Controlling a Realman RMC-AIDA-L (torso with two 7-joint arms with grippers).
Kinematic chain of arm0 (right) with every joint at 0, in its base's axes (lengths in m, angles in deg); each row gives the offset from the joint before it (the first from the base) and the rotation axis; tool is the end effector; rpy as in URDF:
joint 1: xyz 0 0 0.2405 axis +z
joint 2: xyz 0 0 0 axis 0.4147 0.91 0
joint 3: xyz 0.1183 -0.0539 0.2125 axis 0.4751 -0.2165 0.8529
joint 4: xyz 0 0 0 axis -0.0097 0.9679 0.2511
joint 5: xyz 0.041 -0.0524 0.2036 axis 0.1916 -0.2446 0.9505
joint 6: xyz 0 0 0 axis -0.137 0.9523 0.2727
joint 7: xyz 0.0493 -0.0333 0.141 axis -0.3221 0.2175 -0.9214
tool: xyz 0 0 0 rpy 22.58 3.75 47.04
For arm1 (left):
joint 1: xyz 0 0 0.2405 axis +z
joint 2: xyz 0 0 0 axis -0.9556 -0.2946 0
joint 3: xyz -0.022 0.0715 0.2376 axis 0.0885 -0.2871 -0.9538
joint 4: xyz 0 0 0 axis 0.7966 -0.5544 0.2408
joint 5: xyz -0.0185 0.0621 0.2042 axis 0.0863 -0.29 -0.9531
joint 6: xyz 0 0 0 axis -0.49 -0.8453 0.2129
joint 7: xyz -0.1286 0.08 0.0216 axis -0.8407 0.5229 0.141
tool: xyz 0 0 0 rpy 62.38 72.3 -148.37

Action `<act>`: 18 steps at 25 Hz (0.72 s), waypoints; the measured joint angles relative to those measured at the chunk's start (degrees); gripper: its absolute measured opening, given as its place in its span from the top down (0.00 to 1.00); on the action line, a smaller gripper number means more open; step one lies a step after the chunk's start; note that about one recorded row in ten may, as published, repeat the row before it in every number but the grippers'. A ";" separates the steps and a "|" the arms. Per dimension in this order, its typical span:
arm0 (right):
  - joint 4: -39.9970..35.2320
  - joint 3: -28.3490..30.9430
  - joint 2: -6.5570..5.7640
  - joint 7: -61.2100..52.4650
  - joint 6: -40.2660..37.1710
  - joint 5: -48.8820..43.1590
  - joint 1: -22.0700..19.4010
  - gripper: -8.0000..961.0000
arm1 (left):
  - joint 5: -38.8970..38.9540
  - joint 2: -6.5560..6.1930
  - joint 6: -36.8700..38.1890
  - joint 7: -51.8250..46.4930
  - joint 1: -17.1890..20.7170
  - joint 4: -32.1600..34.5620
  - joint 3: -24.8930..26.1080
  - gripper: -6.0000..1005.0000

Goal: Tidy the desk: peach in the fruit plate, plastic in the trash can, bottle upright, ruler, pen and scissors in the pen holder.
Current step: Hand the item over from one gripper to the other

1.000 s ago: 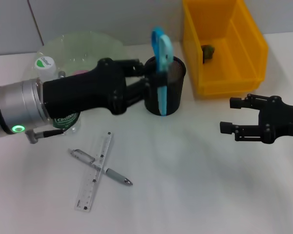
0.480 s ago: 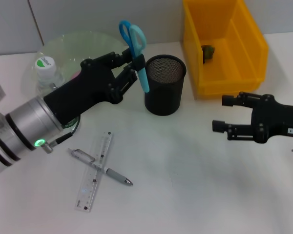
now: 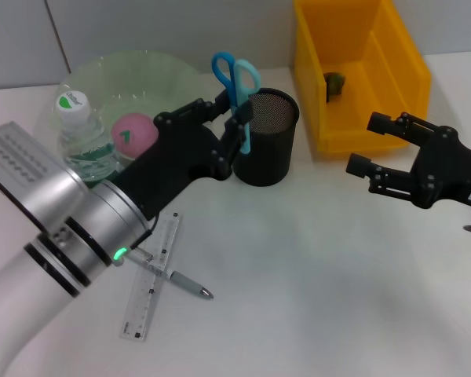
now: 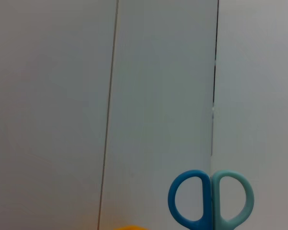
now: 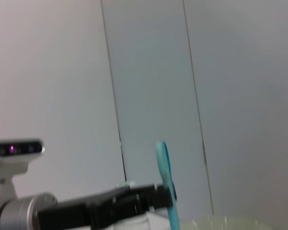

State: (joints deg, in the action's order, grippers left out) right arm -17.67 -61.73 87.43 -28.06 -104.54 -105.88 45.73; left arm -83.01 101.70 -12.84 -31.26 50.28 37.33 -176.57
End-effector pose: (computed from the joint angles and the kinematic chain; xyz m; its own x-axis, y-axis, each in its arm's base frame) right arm 0.2794 0.2990 0.0339 0.6688 -0.0942 -0.7374 -0.4611 -0.8307 -0.3121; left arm -0.1711 0.3260 -0.0959 0.6094 -0.0208 0.7926 0.5013 -0.7644 -0.4055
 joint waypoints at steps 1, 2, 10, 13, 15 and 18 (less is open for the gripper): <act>2.15 -0.02 0.09 2.10 -0.02 1.45 0.25 0.27 | 4.48 0.00 -1.98 4.56 0.31 1.63 -3.24 0.70; 4.63 -0.03 0.13 4.00 -0.01 3.27 0.73 0.27 | 5.88 0.00 -2.46 5.67 0.31 1.94 -4.13 0.70; 11.82 -0.34 0.36 10.30 0.10 9.32 2.52 0.28 | 12.89 0.00 -4.67 11.42 -0.11 3.20 -8.04 0.69; 15.28 -0.14 0.42 11.78 0.68 10.57 4.73 0.28 | 13.37 0.00 -5.62 11.53 -0.32 3.33 -8.13 0.69; 16.22 -0.13 0.46 12.38 0.81 10.74 5.36 0.28 | 13.99 0.00 -6.52 11.59 -0.65 3.41 -8.17 0.68; 19.46 0.02 0.52 14.02 1.46 11.06 7.94 0.28 | 14.88 0.00 -7.52 12.31 -0.96 3.53 -8.24 0.68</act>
State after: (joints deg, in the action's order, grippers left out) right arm 1.79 -61.71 87.95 -14.04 -103.08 -94.82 53.67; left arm -68.13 101.70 -20.36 -18.95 49.32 40.86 -184.82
